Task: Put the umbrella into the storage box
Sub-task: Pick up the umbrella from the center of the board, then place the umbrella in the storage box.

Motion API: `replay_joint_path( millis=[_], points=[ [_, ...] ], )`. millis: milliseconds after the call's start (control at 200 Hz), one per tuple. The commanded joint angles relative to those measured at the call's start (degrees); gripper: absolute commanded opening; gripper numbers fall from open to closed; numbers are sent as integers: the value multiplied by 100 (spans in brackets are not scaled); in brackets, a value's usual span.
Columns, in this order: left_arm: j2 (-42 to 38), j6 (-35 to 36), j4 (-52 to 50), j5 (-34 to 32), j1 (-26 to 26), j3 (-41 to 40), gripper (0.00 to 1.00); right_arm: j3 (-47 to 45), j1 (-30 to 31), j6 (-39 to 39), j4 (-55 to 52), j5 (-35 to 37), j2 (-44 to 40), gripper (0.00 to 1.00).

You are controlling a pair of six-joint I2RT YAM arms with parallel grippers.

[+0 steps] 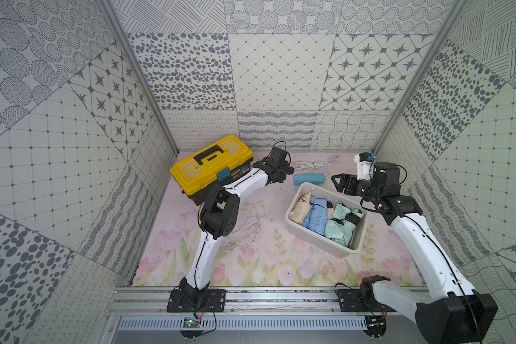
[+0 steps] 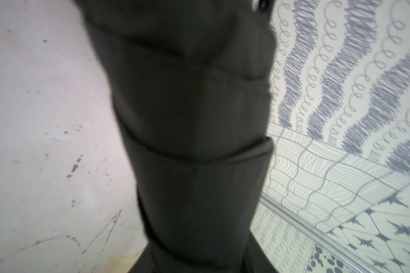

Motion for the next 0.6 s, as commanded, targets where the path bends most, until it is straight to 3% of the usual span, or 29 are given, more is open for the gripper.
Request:
replay_joint_path(
  millis=[0,200,400,595],
  points=[
    [-926,1170,1584,477,-182,-803,23,76,6,293,-174,-337,-285,79],
    [-1956,2470,2434,1789,-300,-2076,21,271,13,388,-627,-821,-519,79],
    [-2985,4326,2353,2942,-401,-2854,20,388,24,256,-1057,-1517,-724,80],
    [-3571,5612,1982,4473,-457,-3166,19,387,24,388,-1106,-2562,-798,83]
  ],
)
